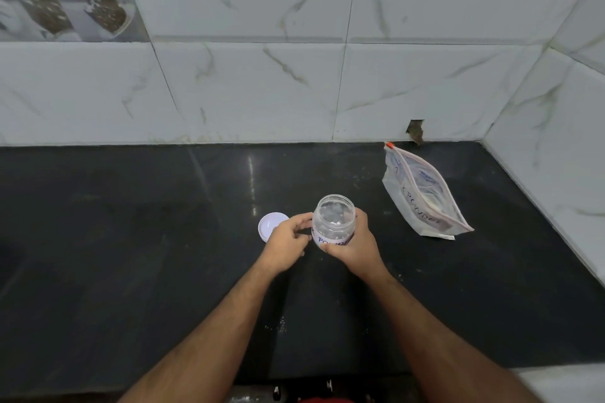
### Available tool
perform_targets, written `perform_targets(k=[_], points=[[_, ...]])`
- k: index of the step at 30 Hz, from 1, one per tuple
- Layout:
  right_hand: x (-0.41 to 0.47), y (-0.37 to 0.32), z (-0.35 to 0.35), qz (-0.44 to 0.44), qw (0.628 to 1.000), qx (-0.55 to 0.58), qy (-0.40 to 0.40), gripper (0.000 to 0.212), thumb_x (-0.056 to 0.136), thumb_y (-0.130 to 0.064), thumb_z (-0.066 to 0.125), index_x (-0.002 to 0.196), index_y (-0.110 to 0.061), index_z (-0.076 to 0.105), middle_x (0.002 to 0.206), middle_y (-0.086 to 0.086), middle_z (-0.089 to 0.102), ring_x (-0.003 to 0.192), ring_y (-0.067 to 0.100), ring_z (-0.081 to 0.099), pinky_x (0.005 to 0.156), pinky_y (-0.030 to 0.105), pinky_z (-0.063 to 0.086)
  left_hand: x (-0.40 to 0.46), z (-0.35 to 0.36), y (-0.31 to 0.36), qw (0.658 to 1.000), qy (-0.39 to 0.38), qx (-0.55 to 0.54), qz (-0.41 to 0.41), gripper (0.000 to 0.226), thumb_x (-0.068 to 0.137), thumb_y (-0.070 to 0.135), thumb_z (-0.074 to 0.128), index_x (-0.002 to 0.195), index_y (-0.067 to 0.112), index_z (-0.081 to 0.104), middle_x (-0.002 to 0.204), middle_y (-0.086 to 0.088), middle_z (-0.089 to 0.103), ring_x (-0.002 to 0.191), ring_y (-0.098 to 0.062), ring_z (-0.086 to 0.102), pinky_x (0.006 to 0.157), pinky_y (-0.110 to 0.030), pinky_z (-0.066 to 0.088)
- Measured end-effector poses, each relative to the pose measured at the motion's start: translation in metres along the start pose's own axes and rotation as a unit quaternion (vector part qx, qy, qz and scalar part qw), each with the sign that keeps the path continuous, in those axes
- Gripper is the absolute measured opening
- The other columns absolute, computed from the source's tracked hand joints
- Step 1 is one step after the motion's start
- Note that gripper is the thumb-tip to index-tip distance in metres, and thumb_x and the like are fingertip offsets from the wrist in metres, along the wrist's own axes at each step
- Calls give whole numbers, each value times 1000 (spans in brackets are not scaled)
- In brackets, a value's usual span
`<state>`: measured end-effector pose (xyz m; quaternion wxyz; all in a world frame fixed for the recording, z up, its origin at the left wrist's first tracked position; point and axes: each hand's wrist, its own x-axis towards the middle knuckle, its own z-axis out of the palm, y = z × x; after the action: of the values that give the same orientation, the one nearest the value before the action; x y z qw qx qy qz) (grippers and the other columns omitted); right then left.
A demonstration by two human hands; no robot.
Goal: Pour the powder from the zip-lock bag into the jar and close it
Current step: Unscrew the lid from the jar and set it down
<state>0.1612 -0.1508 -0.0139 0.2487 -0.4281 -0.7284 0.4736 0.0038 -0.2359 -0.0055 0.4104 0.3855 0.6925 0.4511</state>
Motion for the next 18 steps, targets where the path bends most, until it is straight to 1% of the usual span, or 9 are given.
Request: perform_targets(k=[3, 6, 9, 11, 12, 14, 15, 17, 18], points=[[9, 1, 2, 1, 1000, -22, -23, 91, 61, -35, 93, 134, -29, 39, 124, -16, 57, 111, 7, 61, 90, 23, 50, 0, 1, 0, 1000, 17, 5, -2, 56, 87, -11, 44, 129, 25, 57, 120, 14, 67, 88, -16, 63, 61, -26, 49], [13, 1, 6, 11, 998, -42, -37, 96, 60, -37, 93, 137, -29, 36, 127, -16, 54, 114, 8, 59, 98, 32, 51, 0, 1, 1, 1000, 25, 16, 0, 60, 86, -13, 42, 122, 32, 57, 108, 25, 65, 86, -15, 64, 62, -24, 47], [13, 1, 7, 19, 997, -58, -47, 96, 63, -31, 92, 140, -25, 35, 126, -15, 51, 116, 11, 56, 98, 30, 48, -1, 2, 0, 999, 30, 26, -2, 61, 85, -15, 41, 129, 25, 57, 111, 17, 66, 88, -8, 66, 59, -11, 47], [13, 3, 6, 21, 995, -75, -55, 97, 64, -29, 92, 142, -24, 34, 126, -15, 51, 120, 13, 56, 97, 29, 46, 0, 3, -3, 999, 27, 26, -7, 61, 86, -13, 42, 134, 22, 55, 115, 15, 65, 89, -5, 66, 63, -12, 49], [13, 4, 4, 22, 994, -84, -60, 99, 64, -28, 91, 143, -25, 33, 129, -14, 51, 123, 14, 55, 99, 30, 46, 1, 3, -5, 999, 33, 24, -13, 59, 87, -11, 44, 136, 22, 54, 118, 13, 64, 91, -5, 66, 71, -16, 52], [14, 4, -1, 33, 993, -94, -67, 110, 63, -30, 91, 152, -24, 25, 142, -9, 49, 134, 16, 49, 109, 36, 43, 2, 2, -8, 996, 84, 26, -25, 54, 89, -2, 50, 138, 21, 53, 127, 5, 64, 101, -10, 64, 90, -30, 54], [14, 3, -4, 42, 992, -97, -69, 116, 64, -29, 90, 156, -24, 20, 152, -5, 45, 141, 18, 43, 115, 40, 39, 3, 1, -8, 991, 128, 28, -23, 51, 89, 2, 53, 136, 20, 56, 126, 2, 65, 102, -11, 64, 94, -31, 52], [11, -3, -13, 46, 991, -109, -67, 114, 70, -24, 89, 160, -21, 17, 162, -1, 35, 148, 19, 35, 121, 40, 32, 2, 0, -1, 974, 225, 32, 2, 40, 90, 7, 57, 127, 19, 63, 113, 3, 70, 94, -9, 65, 91, -27, 51], [9, -8, -18, 33, 991, -119, -56, 107, 74, -22, 87, 159, -20, 22, 162, 0, 36, 148, 19, 35, 121, 39, 32, 2, 0, 6, 963, 266, 34, 20, 33, 91, 11, 58, 122, 19, 66, 105, 5, 71, 89, -8, 65, 88, -27, 53]])
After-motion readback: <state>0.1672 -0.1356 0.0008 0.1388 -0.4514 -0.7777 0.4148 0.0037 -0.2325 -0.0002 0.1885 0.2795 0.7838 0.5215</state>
